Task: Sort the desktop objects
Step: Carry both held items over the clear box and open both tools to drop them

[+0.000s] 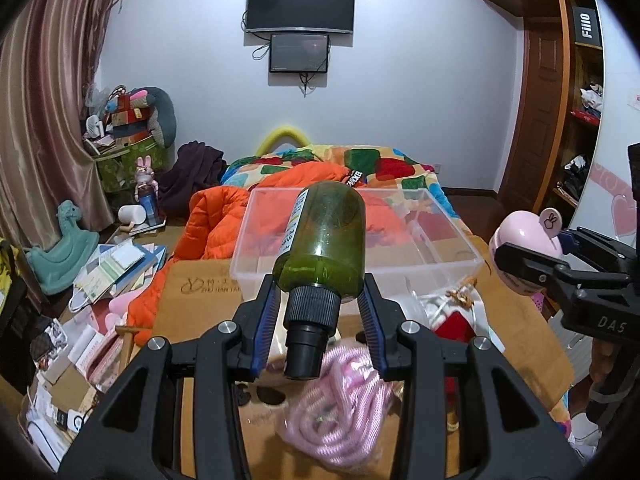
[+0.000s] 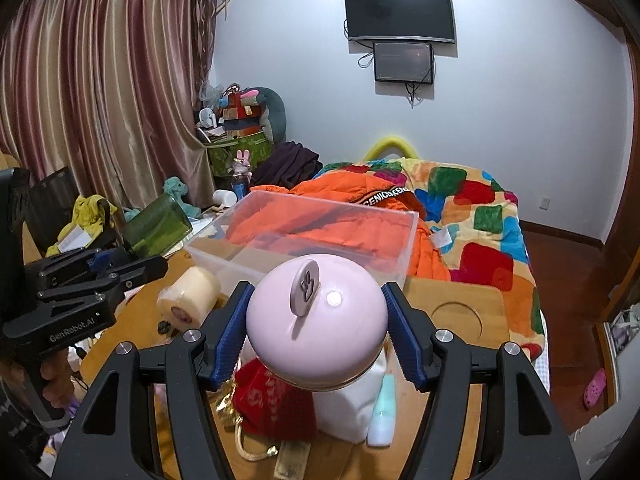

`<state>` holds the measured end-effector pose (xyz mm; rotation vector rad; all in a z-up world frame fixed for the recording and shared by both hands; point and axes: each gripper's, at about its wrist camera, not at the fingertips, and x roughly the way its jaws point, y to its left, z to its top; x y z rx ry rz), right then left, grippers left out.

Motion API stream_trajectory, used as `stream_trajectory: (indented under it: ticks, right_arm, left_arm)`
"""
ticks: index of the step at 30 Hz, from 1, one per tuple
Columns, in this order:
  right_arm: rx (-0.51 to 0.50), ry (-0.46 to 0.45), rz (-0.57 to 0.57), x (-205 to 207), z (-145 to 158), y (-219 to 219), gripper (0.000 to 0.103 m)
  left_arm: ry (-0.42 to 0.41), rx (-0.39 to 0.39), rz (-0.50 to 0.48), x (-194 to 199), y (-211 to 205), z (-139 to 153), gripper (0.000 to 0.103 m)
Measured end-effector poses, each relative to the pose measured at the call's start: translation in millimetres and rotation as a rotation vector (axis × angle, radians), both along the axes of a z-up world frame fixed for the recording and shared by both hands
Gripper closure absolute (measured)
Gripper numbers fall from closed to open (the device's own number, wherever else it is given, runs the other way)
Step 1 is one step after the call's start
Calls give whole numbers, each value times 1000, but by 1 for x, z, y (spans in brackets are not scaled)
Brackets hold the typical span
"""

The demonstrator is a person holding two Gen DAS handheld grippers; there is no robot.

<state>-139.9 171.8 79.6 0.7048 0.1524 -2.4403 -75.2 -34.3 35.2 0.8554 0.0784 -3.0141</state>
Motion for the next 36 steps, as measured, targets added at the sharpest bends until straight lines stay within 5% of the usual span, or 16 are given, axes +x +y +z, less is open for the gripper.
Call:
stream_trajectory:
  ticks: [20, 36]
  right_arm:
    - [85, -39, 36, -78, -4, -37, 42]
    - [170, -165, 89, -123, -40, -62, 42]
  left_arm:
    - [-108, -34, -92, -85, -16, 11, 64]
    - [-308, -25, -141, -136, -25, -24, 64]
